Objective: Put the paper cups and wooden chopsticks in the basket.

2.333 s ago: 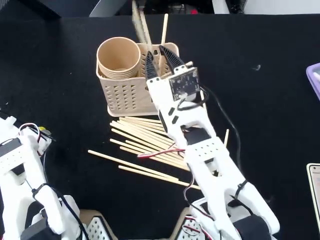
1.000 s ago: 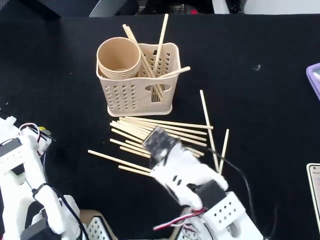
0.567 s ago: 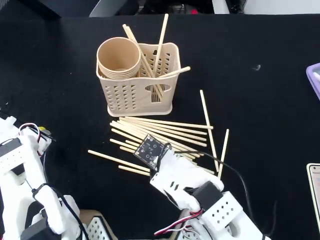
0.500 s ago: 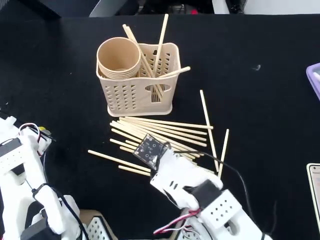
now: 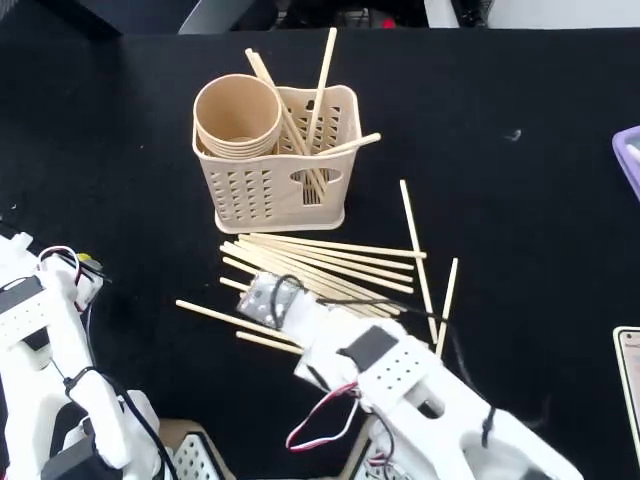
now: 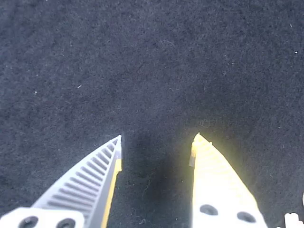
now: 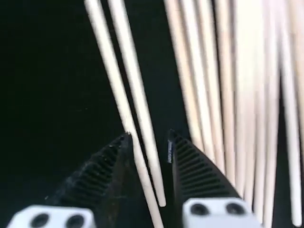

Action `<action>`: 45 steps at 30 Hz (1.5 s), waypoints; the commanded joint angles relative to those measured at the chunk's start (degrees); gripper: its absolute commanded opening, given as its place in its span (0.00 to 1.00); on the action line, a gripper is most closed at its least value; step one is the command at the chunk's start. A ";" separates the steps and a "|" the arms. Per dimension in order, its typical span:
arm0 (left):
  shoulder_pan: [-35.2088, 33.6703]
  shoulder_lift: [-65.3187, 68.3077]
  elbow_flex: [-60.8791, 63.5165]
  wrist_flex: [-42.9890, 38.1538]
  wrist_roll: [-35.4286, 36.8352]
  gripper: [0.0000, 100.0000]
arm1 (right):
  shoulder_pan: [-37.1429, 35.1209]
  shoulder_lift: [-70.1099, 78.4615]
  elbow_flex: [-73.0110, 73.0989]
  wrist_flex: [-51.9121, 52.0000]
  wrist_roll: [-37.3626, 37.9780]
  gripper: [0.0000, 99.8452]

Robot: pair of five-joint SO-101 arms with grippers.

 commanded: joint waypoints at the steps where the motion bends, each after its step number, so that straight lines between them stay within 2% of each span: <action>1: 0.57 -1.41 -1.19 -0.97 -0.18 0.23 | -1.67 3.91 -3.65 -0.79 0.88 0.11; 10: 0.48 -1.41 -1.19 -0.97 -0.18 0.23 | -1.58 8.92 -6.02 -1.05 0.97 0.11; 15: 0.40 -1.41 -1.19 -0.97 -0.18 0.23 | -1.58 9.19 -5.41 -3.16 1.14 0.01; 24: 0.31 -1.41 -1.19 -0.97 -0.18 0.23 | -1.58 8.92 -4.97 -2.81 1.14 0.03; 31: 0.22 -1.41 -1.19 -0.97 -0.18 0.23 | -1.58 9.27 -5.49 1.85 5.01 0.19; 33: 0.22 -1.41 -1.19 -0.97 -0.18 0.23 | -1.58 9.27 -5.49 1.85 5.01 0.16; 37: 0.22 -1.41 -1.19 -0.97 -0.18 0.23 | -1.58 9.27 -5.49 1.49 5.10 0.02; 43: 0.22 -1.41 -1.19 -0.97 -0.18 0.23 | -0.79 8.75 -6.29 1.49 4.75 0.01; 45: 0.13 -1.41 -1.19 -0.97 -0.18 0.23 | 1.49 8.66 -8.04 1.76 4.66 0.01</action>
